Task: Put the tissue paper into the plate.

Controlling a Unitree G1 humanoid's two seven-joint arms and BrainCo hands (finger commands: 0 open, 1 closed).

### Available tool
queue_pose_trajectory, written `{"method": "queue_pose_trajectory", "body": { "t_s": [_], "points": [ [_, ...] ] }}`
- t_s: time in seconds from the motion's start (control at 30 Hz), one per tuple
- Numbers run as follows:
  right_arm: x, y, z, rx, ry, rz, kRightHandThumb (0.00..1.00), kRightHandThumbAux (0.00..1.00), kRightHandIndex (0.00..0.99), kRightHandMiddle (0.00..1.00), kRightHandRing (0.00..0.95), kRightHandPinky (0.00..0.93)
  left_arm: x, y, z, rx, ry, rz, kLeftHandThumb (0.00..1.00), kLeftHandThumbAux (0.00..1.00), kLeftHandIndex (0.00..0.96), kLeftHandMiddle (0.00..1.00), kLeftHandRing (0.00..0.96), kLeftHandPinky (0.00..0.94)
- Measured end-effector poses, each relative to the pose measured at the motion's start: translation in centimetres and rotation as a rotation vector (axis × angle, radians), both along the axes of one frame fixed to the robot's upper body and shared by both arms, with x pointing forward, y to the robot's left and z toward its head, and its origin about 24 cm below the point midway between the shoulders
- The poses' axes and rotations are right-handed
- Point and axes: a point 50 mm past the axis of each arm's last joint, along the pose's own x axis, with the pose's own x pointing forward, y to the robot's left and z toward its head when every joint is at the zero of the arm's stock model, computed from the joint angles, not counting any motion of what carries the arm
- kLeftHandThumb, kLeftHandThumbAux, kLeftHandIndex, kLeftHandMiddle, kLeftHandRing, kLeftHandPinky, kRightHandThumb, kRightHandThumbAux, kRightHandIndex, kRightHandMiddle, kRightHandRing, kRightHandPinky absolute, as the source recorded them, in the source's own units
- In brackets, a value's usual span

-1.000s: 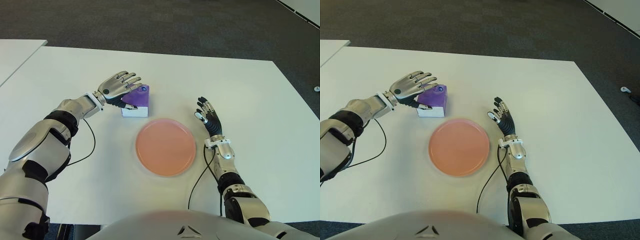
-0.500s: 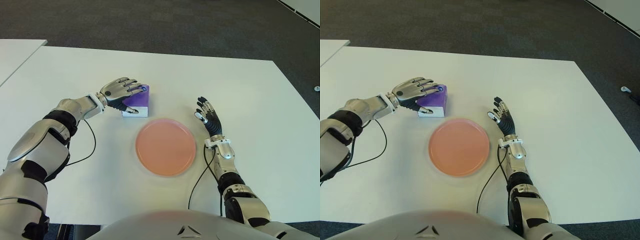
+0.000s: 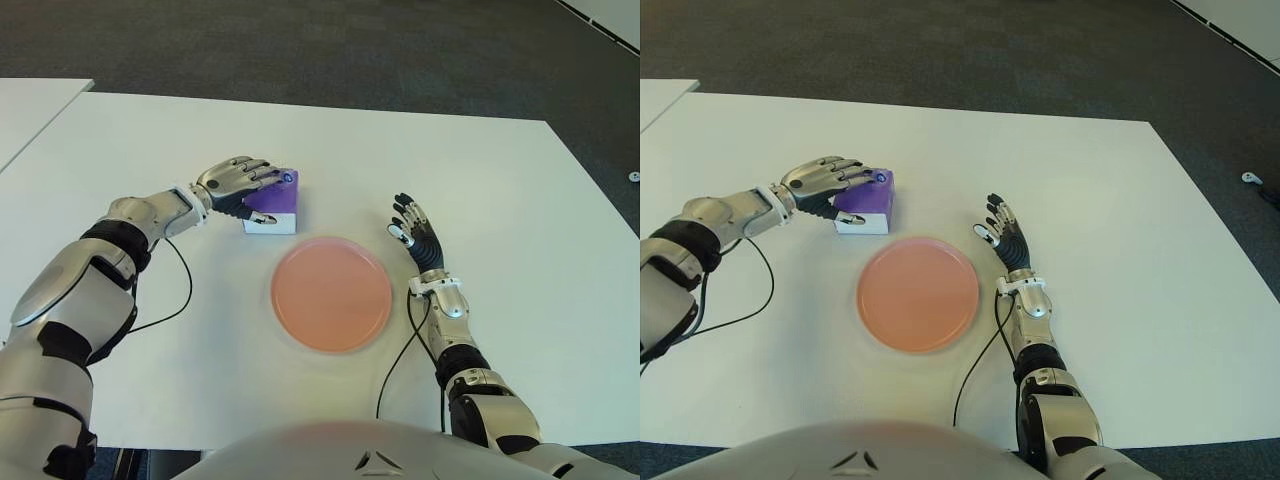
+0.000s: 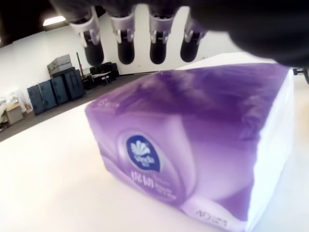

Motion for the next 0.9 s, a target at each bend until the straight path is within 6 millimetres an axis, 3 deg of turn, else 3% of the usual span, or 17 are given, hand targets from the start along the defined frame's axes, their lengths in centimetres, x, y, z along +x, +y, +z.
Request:
{"method": "queue_pose_trajectory", "body": {
  "t_s": [0.9],
  "points": [
    [-0.06,0.05,0.06,-0.003,-0.001,0.016,0.0,0.548,0.0,0.0,0.0,0.0,0.2,0.93,-0.39,0.054,-0.085,0.066,0.315,0.057,0.0,0.0,0.0,0.0]
  ]
}}
